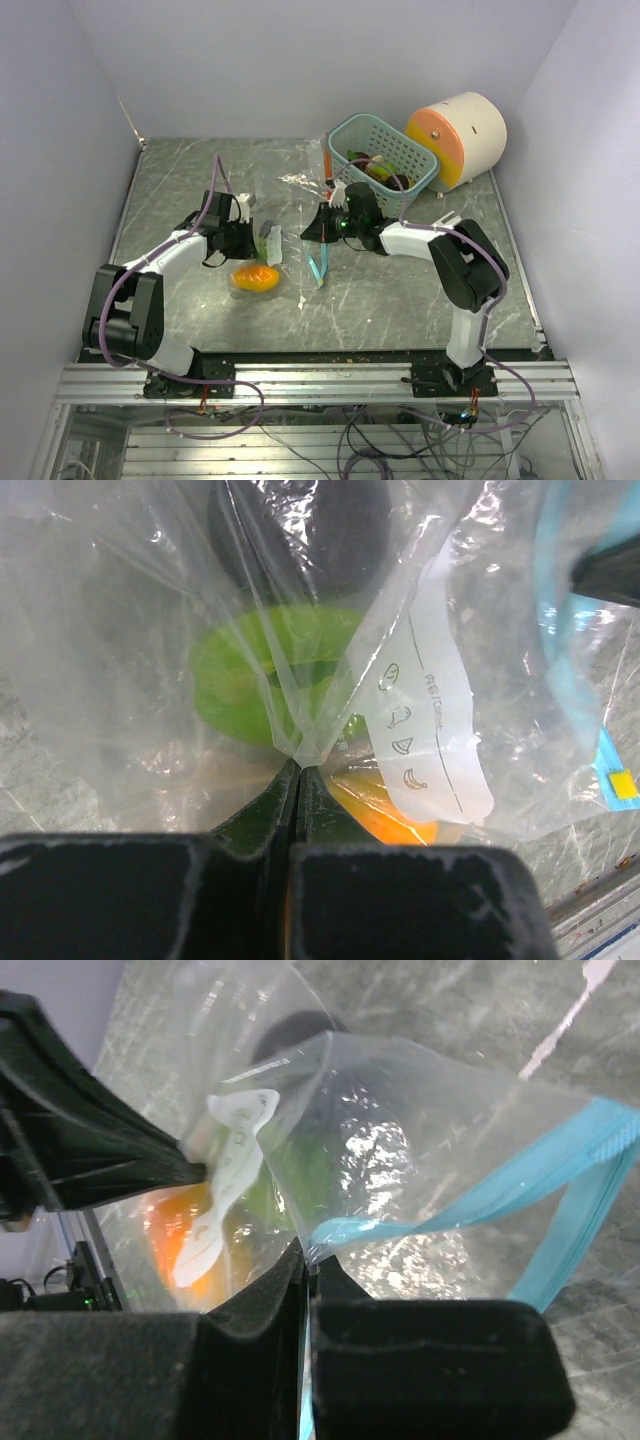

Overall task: Open the zip-top bag and remove the fake food
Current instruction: Pick up the fake fruit from the zipper food storage bag.

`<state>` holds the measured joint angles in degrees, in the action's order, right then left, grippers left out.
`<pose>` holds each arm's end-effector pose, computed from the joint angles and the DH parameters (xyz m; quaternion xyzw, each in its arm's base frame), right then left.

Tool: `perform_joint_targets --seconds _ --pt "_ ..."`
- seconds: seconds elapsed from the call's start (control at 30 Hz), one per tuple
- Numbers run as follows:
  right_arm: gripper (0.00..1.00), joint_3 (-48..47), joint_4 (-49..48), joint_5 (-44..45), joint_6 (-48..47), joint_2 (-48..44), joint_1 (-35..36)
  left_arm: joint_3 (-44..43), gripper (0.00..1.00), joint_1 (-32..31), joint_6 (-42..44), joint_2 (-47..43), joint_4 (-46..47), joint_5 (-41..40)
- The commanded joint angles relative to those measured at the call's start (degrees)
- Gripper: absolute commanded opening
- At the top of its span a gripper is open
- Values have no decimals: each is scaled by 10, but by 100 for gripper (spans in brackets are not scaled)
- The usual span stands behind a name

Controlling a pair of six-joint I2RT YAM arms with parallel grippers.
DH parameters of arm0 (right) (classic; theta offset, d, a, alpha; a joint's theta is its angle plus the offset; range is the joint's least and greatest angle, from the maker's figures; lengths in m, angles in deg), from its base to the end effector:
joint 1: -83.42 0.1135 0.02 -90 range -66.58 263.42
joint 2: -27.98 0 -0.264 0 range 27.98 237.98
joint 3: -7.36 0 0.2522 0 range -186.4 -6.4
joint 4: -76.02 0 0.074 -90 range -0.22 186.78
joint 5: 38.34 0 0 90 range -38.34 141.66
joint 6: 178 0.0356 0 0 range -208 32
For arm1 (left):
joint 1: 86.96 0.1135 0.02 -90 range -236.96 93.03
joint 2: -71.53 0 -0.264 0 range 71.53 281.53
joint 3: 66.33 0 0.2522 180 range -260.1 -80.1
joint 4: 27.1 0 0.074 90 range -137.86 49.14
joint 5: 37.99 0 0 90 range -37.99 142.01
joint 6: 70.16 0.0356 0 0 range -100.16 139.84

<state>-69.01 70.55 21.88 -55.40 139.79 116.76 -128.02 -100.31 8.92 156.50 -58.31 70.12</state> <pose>0.3365 0.2425 0.1600 -0.1339 0.8360 0.4498 0.2845 0.2807 -0.0780 0.1890 0.0679 0.9393 -0.2098 0.2629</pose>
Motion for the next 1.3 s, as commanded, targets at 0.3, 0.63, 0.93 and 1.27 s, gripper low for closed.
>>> perform_joint_targets --seconds 0.3,0.63,0.93,1.27 --pt "0 35 -54 -27 71 -103 -4 -1 7 -4 4 -4 7 -9" --pt "41 17 50 15 5 -105 -9 1 7 -4 5 -9 2 -13" --pt "37 95 99 83 -8 -158 -47 -2 7 -4 5 -3 4 -11" --pt "0 75 51 56 19 -95 -48 -1 7 -4 3 3 6 -5"
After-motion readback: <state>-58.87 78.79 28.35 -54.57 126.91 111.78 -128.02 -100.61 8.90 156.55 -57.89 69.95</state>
